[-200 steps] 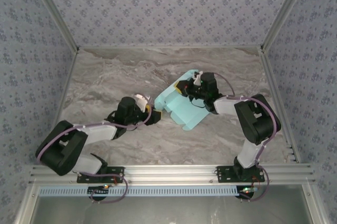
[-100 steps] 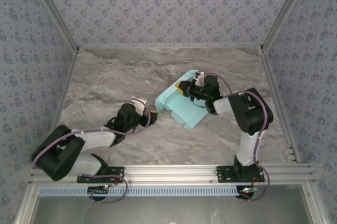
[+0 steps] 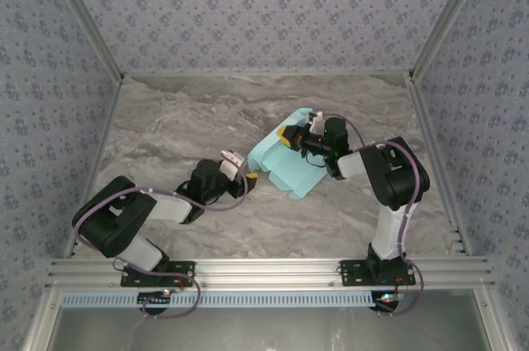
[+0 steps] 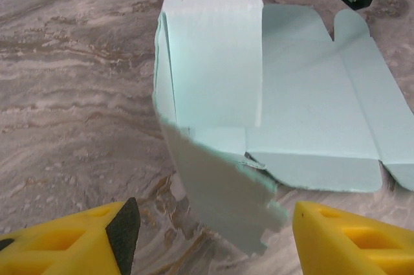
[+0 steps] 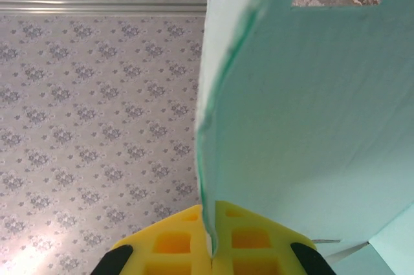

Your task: Fold the paper box

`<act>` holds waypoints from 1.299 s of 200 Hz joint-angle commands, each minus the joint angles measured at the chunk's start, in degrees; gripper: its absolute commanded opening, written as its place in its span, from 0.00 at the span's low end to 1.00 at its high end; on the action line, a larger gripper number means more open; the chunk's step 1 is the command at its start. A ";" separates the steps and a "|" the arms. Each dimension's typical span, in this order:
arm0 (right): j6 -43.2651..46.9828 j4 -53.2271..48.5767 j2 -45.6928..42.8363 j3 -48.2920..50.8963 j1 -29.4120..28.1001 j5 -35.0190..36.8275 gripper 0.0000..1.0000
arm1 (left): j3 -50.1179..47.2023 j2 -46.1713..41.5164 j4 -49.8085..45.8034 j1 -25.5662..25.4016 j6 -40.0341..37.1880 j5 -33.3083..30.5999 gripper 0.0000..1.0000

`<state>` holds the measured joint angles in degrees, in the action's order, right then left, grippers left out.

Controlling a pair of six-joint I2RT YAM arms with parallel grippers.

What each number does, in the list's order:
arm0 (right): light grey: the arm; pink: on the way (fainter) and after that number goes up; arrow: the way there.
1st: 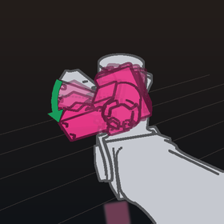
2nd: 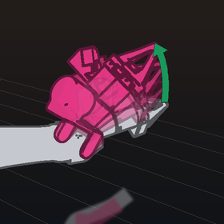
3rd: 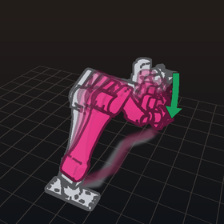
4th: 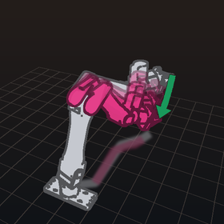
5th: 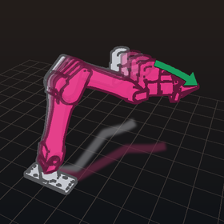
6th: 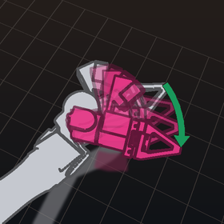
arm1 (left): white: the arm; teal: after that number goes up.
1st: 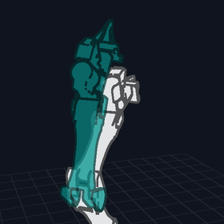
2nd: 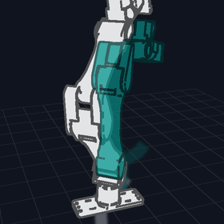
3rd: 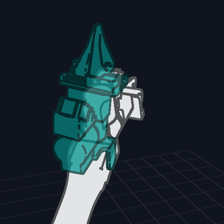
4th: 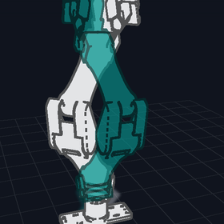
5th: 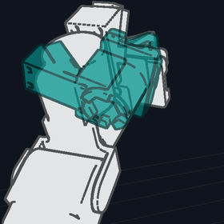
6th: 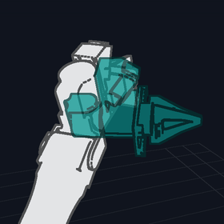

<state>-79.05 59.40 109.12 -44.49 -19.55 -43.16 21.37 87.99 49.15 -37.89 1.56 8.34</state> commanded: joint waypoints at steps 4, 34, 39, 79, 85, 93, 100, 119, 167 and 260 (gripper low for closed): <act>1.86 0.90 1.16 -0.26 0.87 -2.76 0.00 | 3.06 2.62 2.40 -0.24 -1.94 1.21 0.63; 1.55 1.10 1.80 -0.09 1.27 -3.42 0.00 | 5.31 6.24 4.00 -0.18 -3.10 4.32 0.43; 1.58 1.14 1.80 -0.09 1.28 -3.38 0.00 | 5.87 6.67 3.69 -0.17 -3.18 4.69 0.43; 1.61 1.33 2.04 0.18 1.27 -3.12 0.00 | 9.05 8.76 4.39 -0.47 -2.26 7.32 0.48; 1.52 1.46 2.13 0.16 1.27 -3.00 0.00 | 9.50 9.02 4.46 -0.55 -2.00 7.96 0.48; 1.52 1.49 2.07 0.14 1.33 -3.01 0.00 | 9.95 9.21 4.40 -0.80 -1.60 8.68 0.50; 1.39 1.59 2.19 0.12 1.32 -2.99 0.00 | 10.09 9.07 4.30 -1.18 -1.23 8.78 0.53; 1.33 2.31 2.40 0.04 1.37 -3.40 0.00 | 8.67 7.32 4.48 -1.75 -0.13 9.10 0.62; 3.82 0.65 3.70 -4.45 2.14 -9.72 0.00 | 2.91 -0.96 4.36 -1.29 -1.99 6.78 0.77; 4.59 -1.50 4.70 -3.78 2.47 -10.10 0.00 | -5.58 -20.04 -13.68 5.03 -4.47 -0.51 0.99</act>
<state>-75.77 58.46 112.77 -48.16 -17.32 -51.94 14.94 65.84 39.24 -33.71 -0.40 8.08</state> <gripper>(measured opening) 0.067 0.993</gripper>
